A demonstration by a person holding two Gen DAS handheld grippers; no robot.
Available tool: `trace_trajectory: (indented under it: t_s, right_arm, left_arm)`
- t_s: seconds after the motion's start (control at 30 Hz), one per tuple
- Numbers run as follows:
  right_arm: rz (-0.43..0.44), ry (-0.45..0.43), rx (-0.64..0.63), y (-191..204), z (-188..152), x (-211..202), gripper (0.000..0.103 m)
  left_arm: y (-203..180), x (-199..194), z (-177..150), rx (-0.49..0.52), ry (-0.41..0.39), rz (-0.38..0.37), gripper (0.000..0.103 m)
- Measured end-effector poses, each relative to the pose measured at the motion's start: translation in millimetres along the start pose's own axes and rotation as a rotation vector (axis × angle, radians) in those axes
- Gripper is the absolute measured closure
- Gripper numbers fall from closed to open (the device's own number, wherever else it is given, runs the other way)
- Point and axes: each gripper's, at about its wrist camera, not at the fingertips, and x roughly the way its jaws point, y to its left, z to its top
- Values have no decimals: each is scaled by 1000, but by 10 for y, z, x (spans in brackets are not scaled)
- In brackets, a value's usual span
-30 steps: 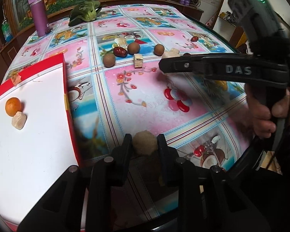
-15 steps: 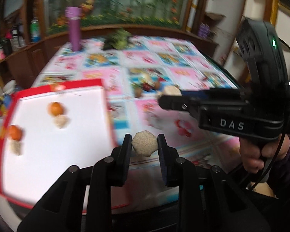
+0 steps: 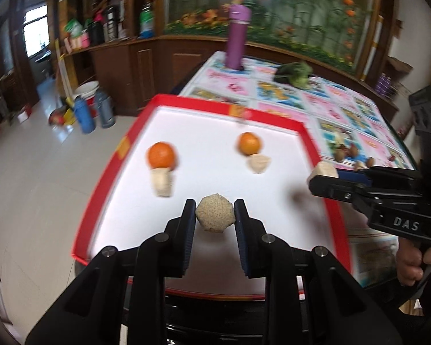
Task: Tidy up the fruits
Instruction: 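Carry both items to the tray and release them near the oranges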
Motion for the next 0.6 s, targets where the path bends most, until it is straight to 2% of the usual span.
trace_trajectory:
  t_s: [0.13,0.3,0.6]
  right_arm:
    - [6,37,15,39,82,218,78]
    - [-4,75,46,-32,88,385,78]
    - [-48,59,59,-123,88,343,77]
  left_arm:
    - [152,140,14,-28,28,13,74]
    - [139,251,46,-25,52,7,74]
    - [17,478,99,12,101,14,74]
